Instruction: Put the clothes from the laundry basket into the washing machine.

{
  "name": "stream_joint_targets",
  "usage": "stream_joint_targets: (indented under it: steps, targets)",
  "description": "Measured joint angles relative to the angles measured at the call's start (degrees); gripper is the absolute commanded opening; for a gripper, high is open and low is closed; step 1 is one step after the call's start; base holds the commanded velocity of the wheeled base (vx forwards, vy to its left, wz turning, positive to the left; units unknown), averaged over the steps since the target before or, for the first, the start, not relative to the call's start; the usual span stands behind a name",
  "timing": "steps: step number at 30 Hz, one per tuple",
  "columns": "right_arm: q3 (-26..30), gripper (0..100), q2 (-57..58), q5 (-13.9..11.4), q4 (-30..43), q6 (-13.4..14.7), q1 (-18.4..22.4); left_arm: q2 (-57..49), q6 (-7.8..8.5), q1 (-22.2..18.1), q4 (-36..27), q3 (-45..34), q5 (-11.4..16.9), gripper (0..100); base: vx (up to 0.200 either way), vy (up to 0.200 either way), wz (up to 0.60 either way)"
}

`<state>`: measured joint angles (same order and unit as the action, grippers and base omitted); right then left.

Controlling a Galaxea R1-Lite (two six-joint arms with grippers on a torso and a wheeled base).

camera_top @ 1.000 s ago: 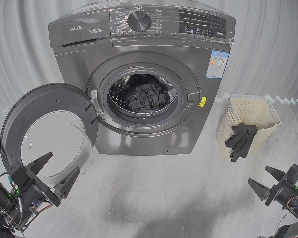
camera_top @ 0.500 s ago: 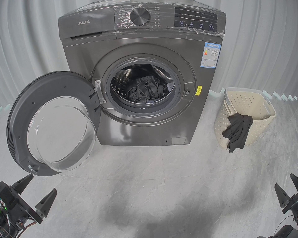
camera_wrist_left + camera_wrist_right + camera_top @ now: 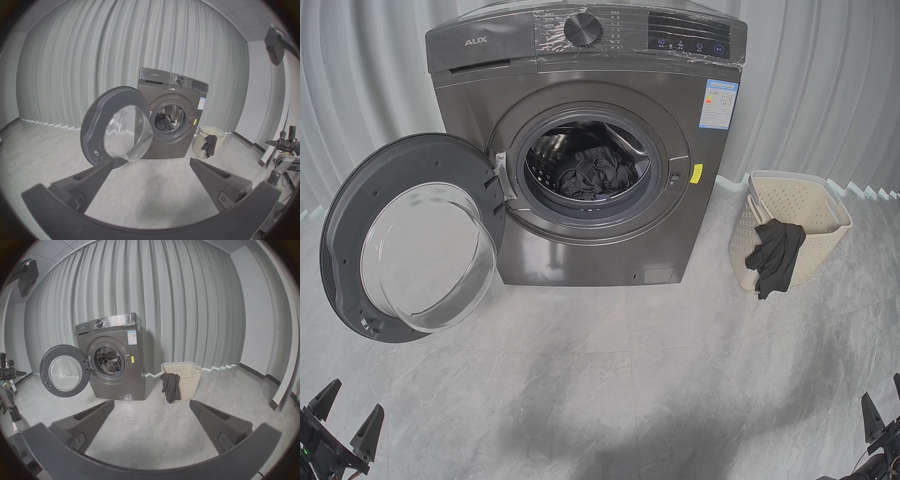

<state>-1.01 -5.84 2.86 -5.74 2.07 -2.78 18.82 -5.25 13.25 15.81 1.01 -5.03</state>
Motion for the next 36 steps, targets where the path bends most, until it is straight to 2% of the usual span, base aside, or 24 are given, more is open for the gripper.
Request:
stream_joint_targets:
  steps: [5,8,14,15,17,19,22,27,29,33,36]
  targets:
    - [0.0,100,3.3,-1.0,3.6,0.1,1.6,-8.0,0.20,-5.6,-7.6,0.0,5.9,100,0.000,0.000,0.00]
    - [0.0,100,4.1,-0.9,5.1,0.1,2.1,-11.0,0.35,-8.5,-10.3,0.0,7.0,100,0.000,0.000,0.00]
    - [0.0,100,4.9,-1.1,5.8,-1.3,2.5,-15.1,-0.55,-13.5,-11.6,0.0,7.4,100,0.000,0.000,0.00]
    - [0.0,100,5.0,-1.1,5.9,-1.4,2.5,-15.4,-0.05,-13.7,-11.7,0.0,7.2,100,0.000,0.000,0.00]
    - [0.0,100,5.0,-1.2,5.9,-1.5,2.5,-16.1,2.02,-14.1,-11.8,0.0,6.1,100,0.000,-0.200,0.00]
    - [0.0,100,5.1,-1.2,6.0,-1.5,2.5,-16.5,3.71,-14.2,-11.9,0.0,3.8,100,0.000,-0.200,0.00]
    - [0.0,100,5.2,-1.2,6.0,-1.6,2.5,-16.9,4.96,-14.3,-12.0,0.0,1.1,100,0.000,-0.200,0.00]
    - [0.0,100,5.2,-1.2,5.9,-1.8,2.5,-17.4,4.39,-14.1,-13.2,0.0,1.3,100,0.000,-0.200,0.00]
    - [0.0,100,5.2,-1.3,5.9,-1.9,2.4,-17.7,4.17,-13.7,-13.7,0.0,2.3,100,0.000,-0.200,0.00]
    - [0.0,100,5.2,-1.4,5.9,-2.0,2.4,-17.9,4.35,-13.3,-15.8,0.0,6.3,100,0.000,-0.200,0.00]
    - [0.0,100,5.2,-1.4,5.9,-2.0,2.4,-18.1,4.68,-13.2,-16.1,0.0,6.7,100,0.000,0.000,0.00]
